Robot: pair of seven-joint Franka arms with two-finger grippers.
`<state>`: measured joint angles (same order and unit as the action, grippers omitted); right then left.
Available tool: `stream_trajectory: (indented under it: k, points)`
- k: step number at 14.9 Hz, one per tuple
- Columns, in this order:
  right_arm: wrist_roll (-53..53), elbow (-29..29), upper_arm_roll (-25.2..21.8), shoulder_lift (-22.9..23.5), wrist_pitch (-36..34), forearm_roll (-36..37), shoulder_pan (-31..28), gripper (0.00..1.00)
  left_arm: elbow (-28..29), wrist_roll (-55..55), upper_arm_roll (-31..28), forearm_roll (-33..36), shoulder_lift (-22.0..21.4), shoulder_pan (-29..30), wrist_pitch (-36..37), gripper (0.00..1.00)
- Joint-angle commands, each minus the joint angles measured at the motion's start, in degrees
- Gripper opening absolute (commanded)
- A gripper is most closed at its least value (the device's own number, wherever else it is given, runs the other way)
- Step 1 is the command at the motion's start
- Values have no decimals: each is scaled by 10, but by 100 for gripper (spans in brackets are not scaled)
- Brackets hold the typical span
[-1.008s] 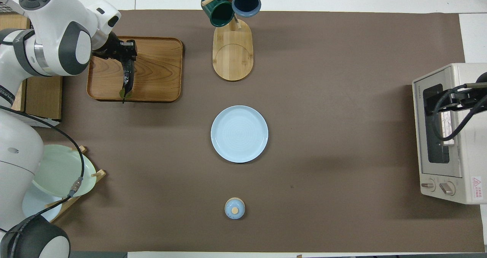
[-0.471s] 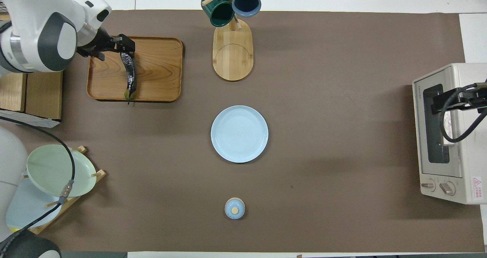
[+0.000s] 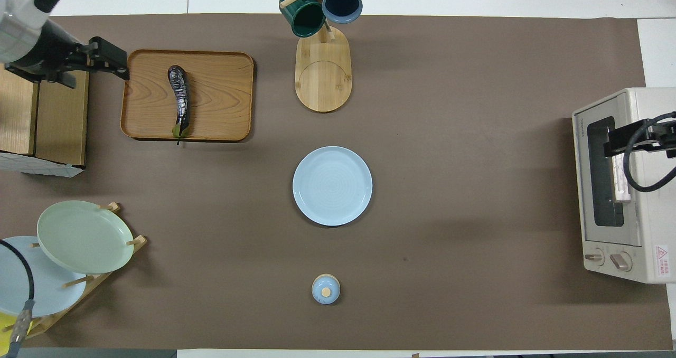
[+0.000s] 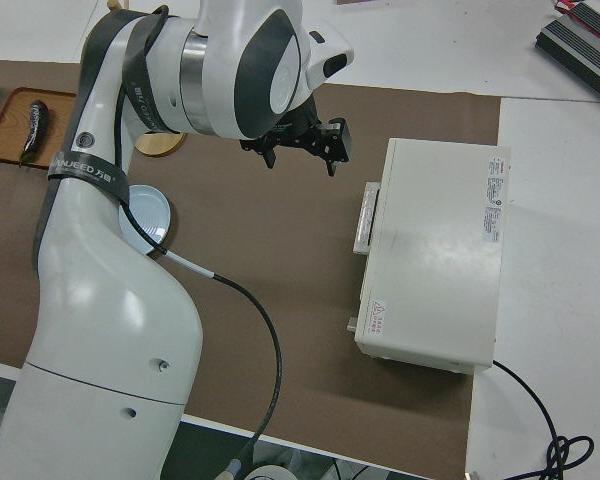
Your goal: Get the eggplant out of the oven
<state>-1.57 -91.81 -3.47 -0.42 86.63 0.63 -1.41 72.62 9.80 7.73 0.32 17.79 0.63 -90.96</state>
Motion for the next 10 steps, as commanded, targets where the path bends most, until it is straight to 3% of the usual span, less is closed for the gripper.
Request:
stream_trajectory:
  k: [1,5,10]
  points:
    - [3,3,1,-1,6,-12,-8,100,74,5,1,-7,-95,11,43,100]
    - [4,4,1,-1,16,-11,-9,100,201,3,1,-7,-194,11,35,100]
    - [3,3,1,-2,13,-7,-8,100,222,1,-3,-8,-202,3,46,100]
